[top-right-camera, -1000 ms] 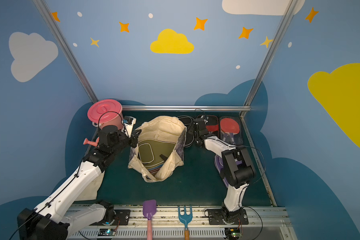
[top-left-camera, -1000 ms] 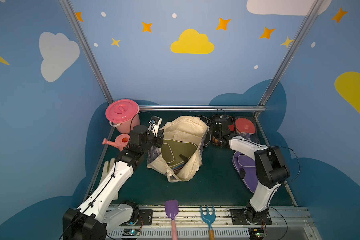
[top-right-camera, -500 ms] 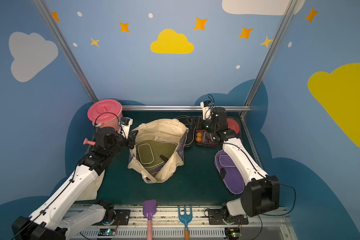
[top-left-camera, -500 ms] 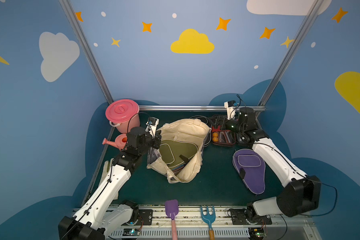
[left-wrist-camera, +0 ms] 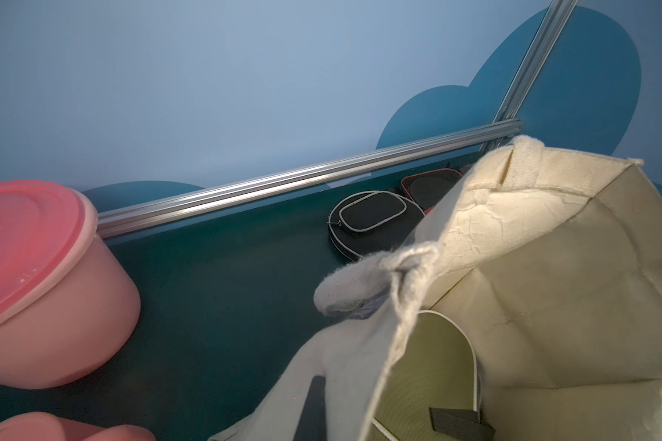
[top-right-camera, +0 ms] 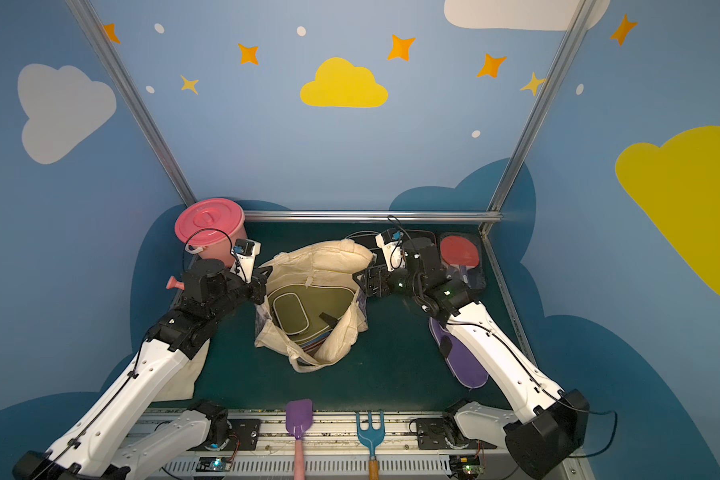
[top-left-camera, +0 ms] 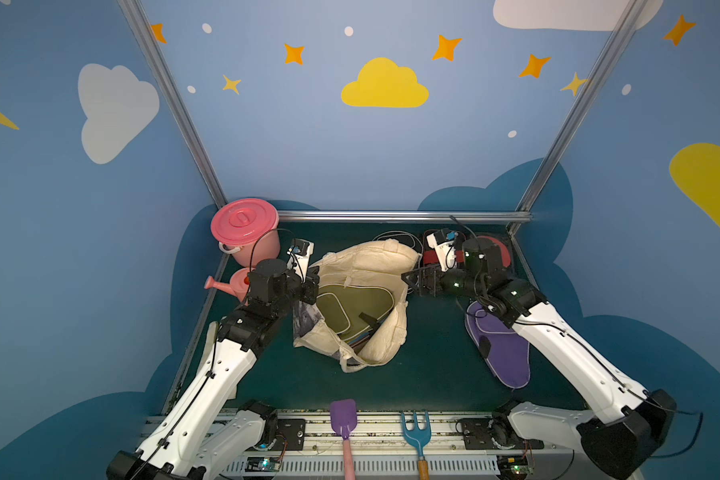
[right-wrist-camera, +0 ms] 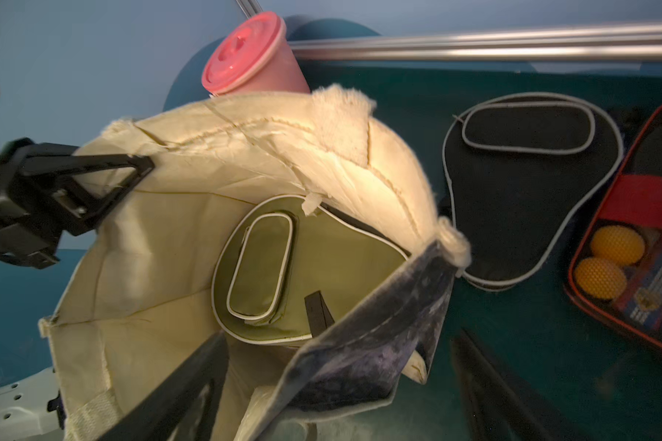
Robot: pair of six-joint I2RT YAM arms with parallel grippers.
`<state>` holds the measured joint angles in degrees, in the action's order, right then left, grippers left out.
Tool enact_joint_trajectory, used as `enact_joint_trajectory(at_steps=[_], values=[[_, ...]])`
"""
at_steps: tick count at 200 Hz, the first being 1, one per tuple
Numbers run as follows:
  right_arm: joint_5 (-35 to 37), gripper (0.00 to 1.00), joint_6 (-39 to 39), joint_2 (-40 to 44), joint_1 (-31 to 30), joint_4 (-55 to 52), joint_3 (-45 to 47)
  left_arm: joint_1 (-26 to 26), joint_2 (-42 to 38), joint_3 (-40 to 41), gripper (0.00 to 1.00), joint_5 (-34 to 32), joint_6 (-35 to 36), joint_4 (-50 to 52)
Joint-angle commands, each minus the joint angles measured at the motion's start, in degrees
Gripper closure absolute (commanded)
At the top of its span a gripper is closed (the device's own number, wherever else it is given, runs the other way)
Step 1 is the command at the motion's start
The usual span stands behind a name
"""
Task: Remove the ping pong set from the canvas bag
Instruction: Adjust the canvas bag at the center of the board.
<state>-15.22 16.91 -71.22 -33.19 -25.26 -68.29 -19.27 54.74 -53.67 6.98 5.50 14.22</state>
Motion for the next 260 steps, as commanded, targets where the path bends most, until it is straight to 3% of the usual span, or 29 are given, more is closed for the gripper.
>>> enact_joint_trajectory(at_steps=[1, 15, 26, 102, 179, 260], values=[[4.4, 0.36, 1.3, -2.8, -1.6, -3.9, -2.0, -0.4, -3.5, -2.8, 0.95, 0.7, -0.6, -6.9], [4.6, 0.8, 1.2, -3.4, -2.1, -4.9, -2.8, -0.4, -4.1, -2.7, 0.95, 0.4, -0.7, -6.9], [5.0, 1.0, 1.2, -2.7, -2.2, -5.2, -2.9, -0.5, -4.5, -2.8, 0.95, 0.2, -0.5, -6.7], [1.8, 1.0, -1.2, 6.5, -2.2, -13.1, -6.2, -0.5, -6.5, -6.7, 0.95, -4.1, 2.0, -5.3], [7.1, 1.0, -2.5, 13.8, 0.8, -19.5, -6.7, -1.0, -1.3, -7.9, 0.95, 2.2, -3.0, -5.1], [7.6, 1.0, -1.4, 18.7, 5.8, -29.9, -6.7, -11.1, 3.7, -8.9, 0.95, 0.7, -5.3, 0.7]])
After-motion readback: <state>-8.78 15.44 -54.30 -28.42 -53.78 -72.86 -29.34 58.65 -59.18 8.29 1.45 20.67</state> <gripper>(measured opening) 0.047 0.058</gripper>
